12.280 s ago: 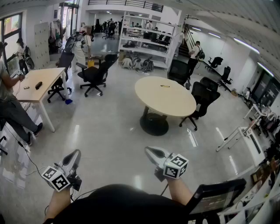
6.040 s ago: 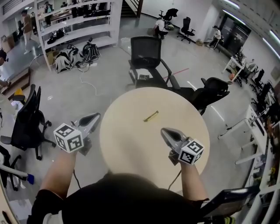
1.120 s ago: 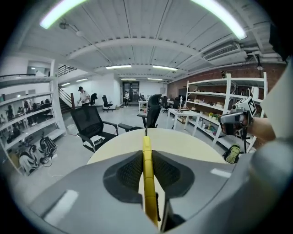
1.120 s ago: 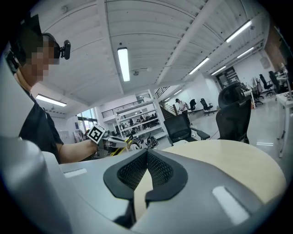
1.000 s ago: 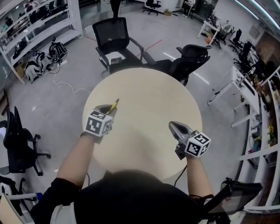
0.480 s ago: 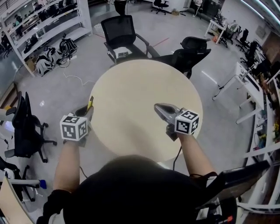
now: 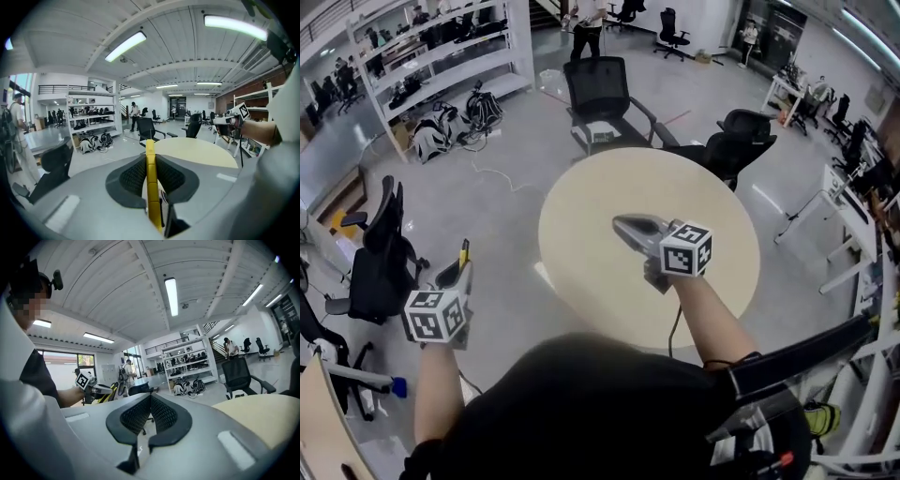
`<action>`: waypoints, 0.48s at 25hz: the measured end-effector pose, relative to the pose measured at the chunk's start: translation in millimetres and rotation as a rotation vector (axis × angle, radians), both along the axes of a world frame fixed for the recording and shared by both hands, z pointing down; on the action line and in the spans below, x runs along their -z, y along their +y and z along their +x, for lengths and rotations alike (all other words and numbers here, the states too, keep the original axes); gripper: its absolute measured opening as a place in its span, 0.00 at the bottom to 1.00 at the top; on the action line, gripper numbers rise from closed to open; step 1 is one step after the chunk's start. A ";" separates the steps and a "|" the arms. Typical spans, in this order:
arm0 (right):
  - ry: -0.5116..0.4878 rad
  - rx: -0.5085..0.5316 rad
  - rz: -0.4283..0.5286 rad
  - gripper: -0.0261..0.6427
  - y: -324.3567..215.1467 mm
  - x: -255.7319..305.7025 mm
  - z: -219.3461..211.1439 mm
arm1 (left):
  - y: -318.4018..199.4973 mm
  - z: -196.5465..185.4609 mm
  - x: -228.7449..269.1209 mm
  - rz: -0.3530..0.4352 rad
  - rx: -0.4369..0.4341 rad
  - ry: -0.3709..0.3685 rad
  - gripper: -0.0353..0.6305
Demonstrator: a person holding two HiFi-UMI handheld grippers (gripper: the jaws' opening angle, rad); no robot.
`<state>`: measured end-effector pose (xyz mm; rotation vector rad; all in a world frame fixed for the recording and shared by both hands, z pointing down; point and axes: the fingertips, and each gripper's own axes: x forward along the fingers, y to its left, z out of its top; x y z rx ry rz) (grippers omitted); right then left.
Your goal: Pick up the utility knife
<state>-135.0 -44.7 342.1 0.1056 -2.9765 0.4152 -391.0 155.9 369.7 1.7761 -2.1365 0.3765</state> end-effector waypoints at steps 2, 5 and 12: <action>-0.016 0.023 -0.002 0.06 21.8 3.6 -29.9 | 39.4 -23.8 0.2 -0.002 0.031 -0.004 0.14; -0.025 0.065 -0.013 0.06 53.5 1.2 -69.7 | 93.4 -51.5 -3.7 0.000 0.081 0.000 0.14; -0.013 0.176 -0.028 0.06 120.5 -5.3 -141.5 | 192.4 -89.6 -5.9 0.036 0.184 0.033 0.14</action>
